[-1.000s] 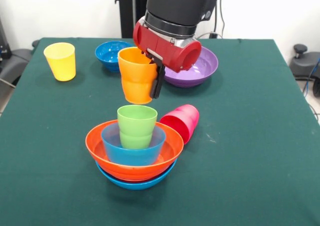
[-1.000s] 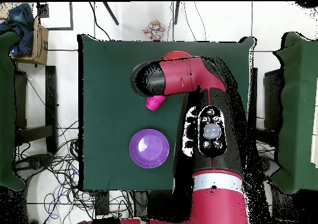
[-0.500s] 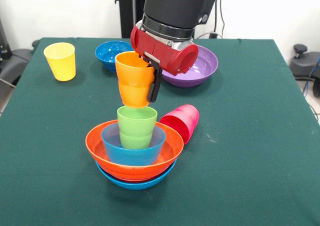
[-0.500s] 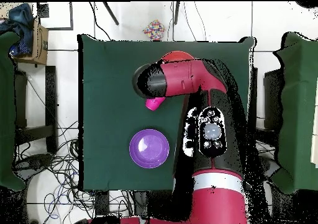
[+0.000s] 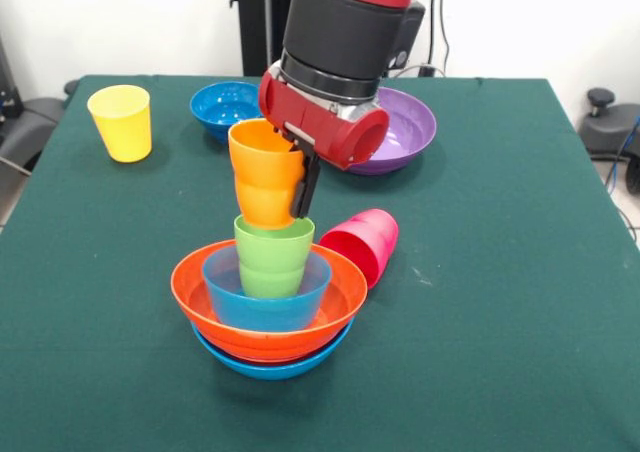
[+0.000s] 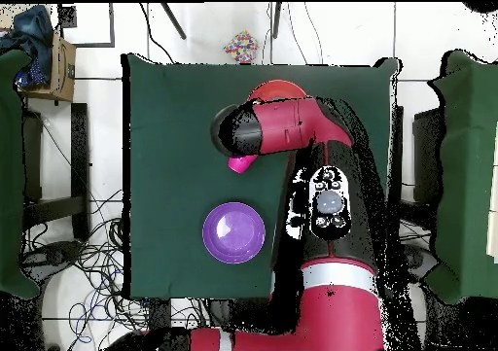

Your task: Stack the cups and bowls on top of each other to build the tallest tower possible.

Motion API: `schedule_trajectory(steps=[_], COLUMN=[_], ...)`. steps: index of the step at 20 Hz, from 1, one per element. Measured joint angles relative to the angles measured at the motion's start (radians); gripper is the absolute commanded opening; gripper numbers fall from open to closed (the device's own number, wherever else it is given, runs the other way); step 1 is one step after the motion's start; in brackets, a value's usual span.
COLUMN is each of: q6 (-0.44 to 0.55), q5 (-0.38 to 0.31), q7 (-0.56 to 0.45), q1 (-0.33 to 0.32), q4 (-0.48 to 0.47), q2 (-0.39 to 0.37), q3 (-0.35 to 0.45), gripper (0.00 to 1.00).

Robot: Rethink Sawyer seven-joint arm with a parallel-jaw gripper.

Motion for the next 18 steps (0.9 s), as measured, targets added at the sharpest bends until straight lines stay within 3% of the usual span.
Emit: schedule_trajectory(steps=[18], q6=[-0.015], q5=[-0.001], q7=[0.0], q1=[0.028], q4=[0.002], q2=[0.049], q3=[-0.016], gripper=[0.0])
